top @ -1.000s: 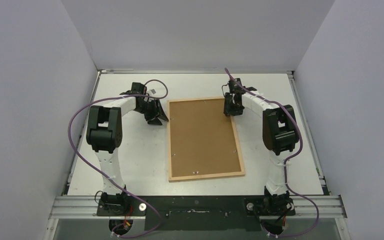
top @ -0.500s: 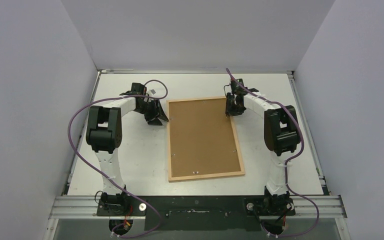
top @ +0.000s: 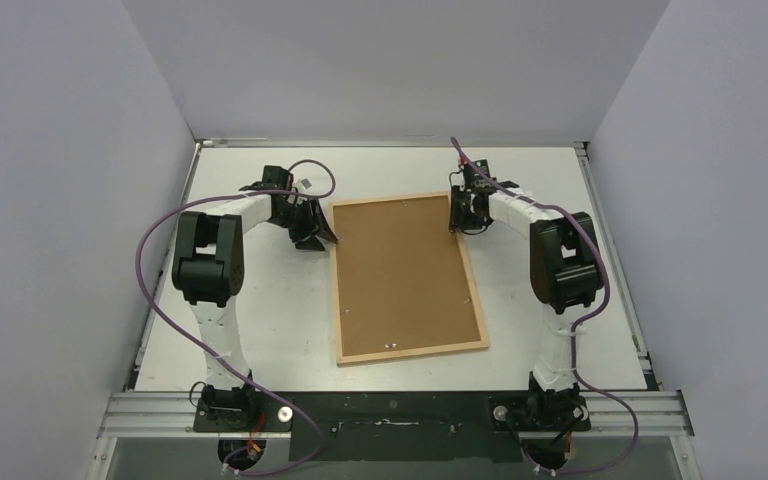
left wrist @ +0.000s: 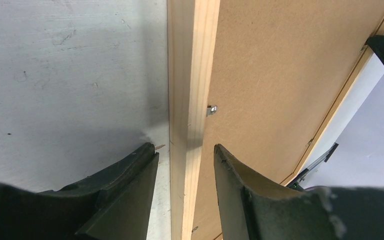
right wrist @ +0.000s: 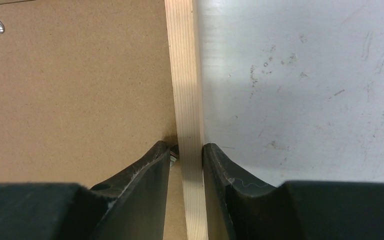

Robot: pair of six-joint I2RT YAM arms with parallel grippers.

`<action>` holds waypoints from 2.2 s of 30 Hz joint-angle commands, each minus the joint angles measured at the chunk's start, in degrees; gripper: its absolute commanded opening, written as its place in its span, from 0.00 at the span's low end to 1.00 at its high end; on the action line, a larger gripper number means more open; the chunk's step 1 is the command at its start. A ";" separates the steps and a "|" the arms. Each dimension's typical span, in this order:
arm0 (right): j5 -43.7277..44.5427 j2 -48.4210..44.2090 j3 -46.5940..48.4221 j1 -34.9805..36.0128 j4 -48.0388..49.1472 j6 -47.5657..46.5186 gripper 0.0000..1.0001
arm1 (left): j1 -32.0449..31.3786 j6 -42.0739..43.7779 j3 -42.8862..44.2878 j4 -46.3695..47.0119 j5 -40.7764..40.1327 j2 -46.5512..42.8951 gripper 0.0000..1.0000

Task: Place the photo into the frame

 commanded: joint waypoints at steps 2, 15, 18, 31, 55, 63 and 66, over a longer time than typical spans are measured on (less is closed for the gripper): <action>-5.06 0.01 -2.90 0.70 3.50 -1.26 0.01 | 0.02 0.36 -0.57 0.79 -0.37 -0.89 0.44; 8.11 -0.76 4.90 1.58 -5.73 9.08 0.44 | 0.22 -0.26 -1.20 1.28 -1.65 -2.12 0.44; 9.68 -1.52 5.63 2.68 -7.72 12.15 0.51 | 0.19 -1.06 -1.89 2.28 -1.77 -2.43 0.44; 16.06 0.65 5.60 8.36 -7.54 19.76 0.51 | 0.11 -4.59 -7.23 6.82 -4.71 -5.17 0.45; 17.10 3.39 4.94 8.89 -2.25 24.44 0.36 | -0.05 -5.18 -9.16 7.65 -5.07 -5.19 0.45; 14.71 4.12 6.05 8.43 -1.29 24.53 0.48 | -0.02 -4.97 -8.70 7.38 -5.20 -5.36 0.45; 14.98 3.75 6.37 8.48 -1.22 24.41 0.48 | -0.03 -5.00 -8.69 7.39 -5.20 -5.36 0.45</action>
